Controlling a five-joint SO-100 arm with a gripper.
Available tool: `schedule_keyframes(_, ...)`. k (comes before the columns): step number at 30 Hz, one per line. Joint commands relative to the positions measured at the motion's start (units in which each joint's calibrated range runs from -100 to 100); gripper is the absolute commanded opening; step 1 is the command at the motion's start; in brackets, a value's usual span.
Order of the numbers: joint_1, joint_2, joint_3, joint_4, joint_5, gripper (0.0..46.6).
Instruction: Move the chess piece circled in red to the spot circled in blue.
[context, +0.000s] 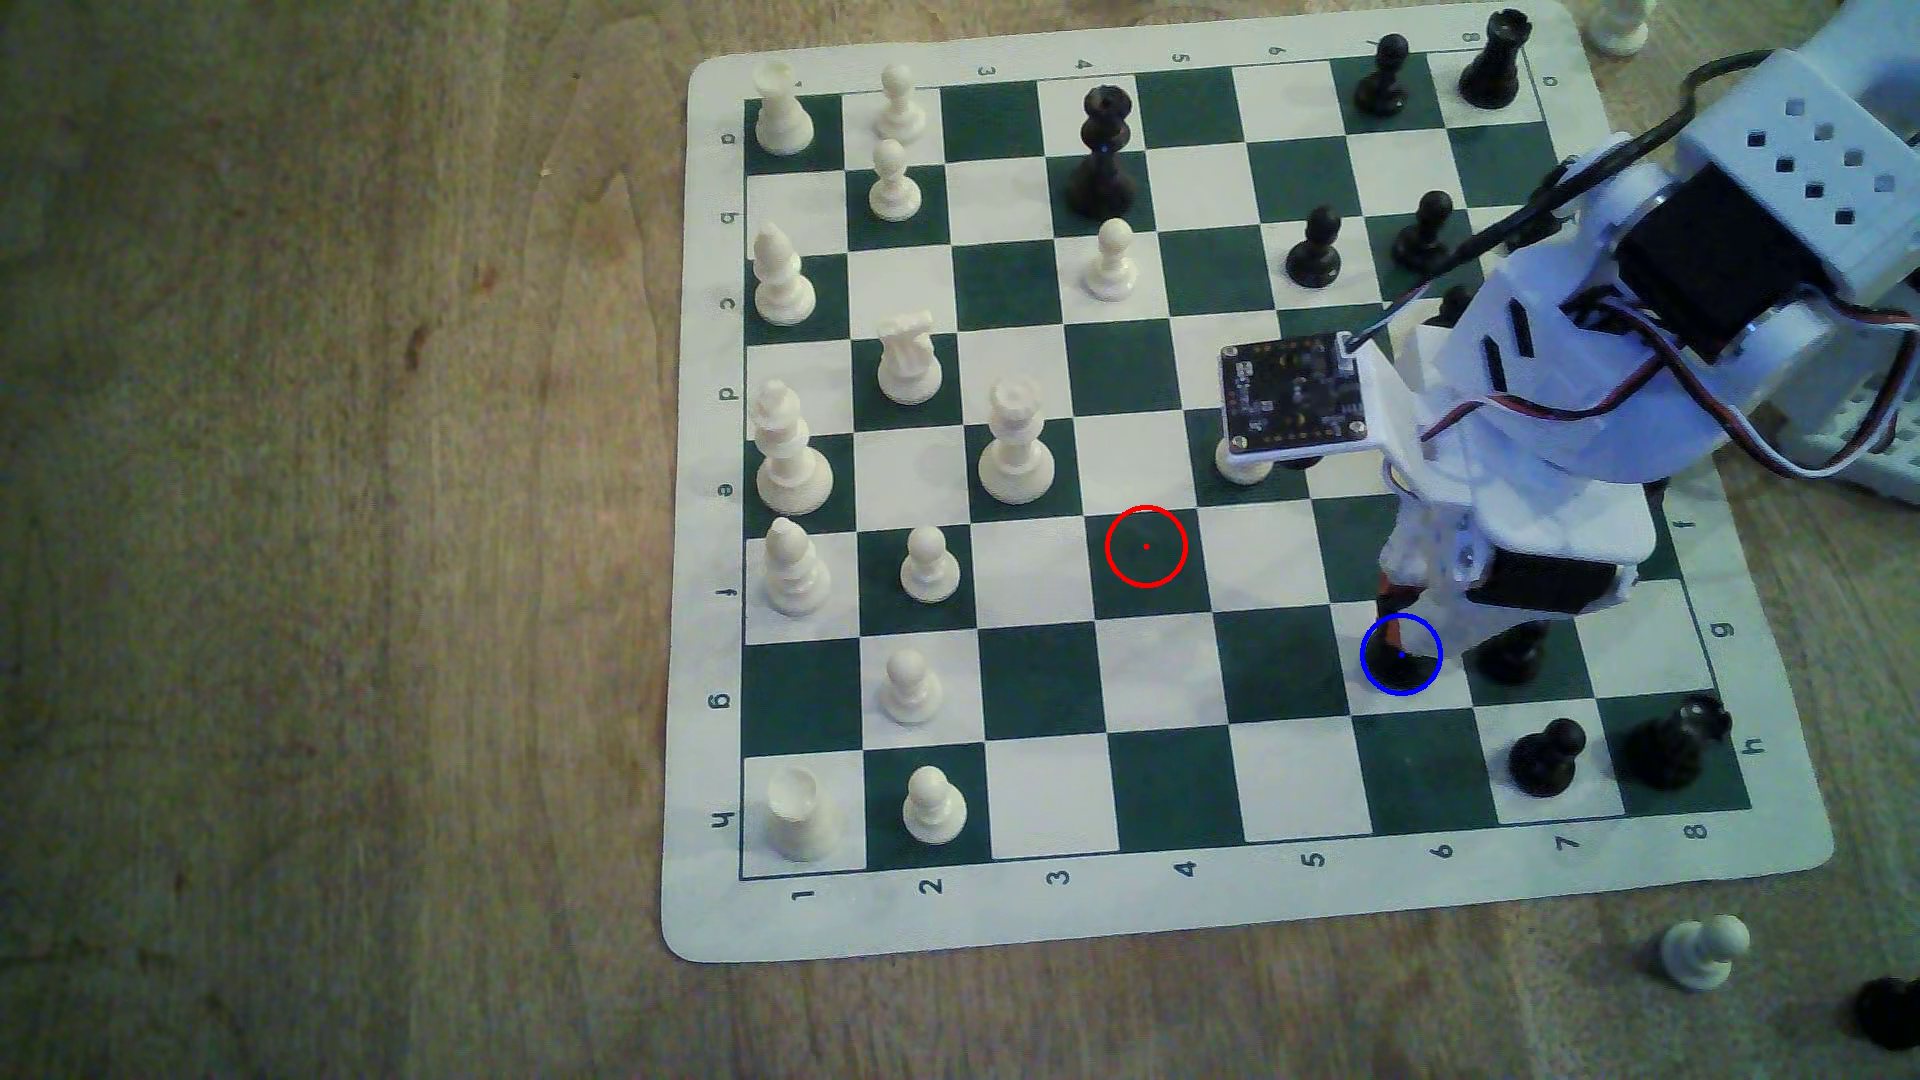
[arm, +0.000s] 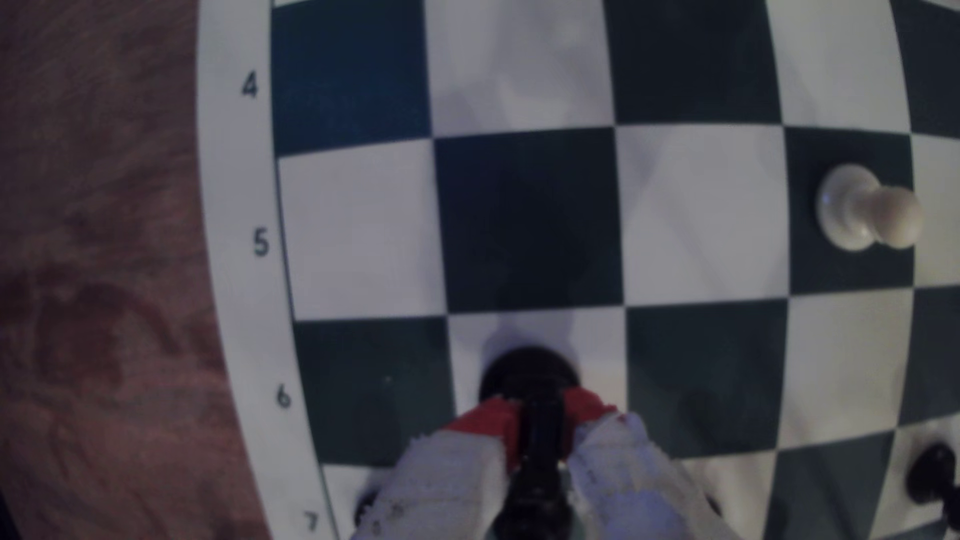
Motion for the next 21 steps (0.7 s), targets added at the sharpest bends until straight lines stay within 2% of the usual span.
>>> schedule_keyframes(1, -0.5, -0.35, -0.62, -0.83, 0.2, 4.6)
schedule_keyframes(2, -0.5, -0.43, -0.44, -0.83, 0.2, 12.1)
schedule_keyframes(5, -0.19, -0.77, -0.17, -0.83, 0.2, 18.7)
schedule_keyframes(6, -0.11, -1.54, 0.37, -0.59, 0.2, 22.5)
schedule_keyframes(7, -0.11, -1.88, 0.46, -0.51, 0.2, 23.9)
schedule_keyframes(11, -0.19, -2.98, 0.46, 0.56, 0.49, 26.1)
schedule_keyframes(17, 0.28, -5.36, -0.9, 4.33, 0.93, 25.0)
schedule_keyframes(21, 1.69, -8.33, -2.98, 10.8, 2.3, 24.9)
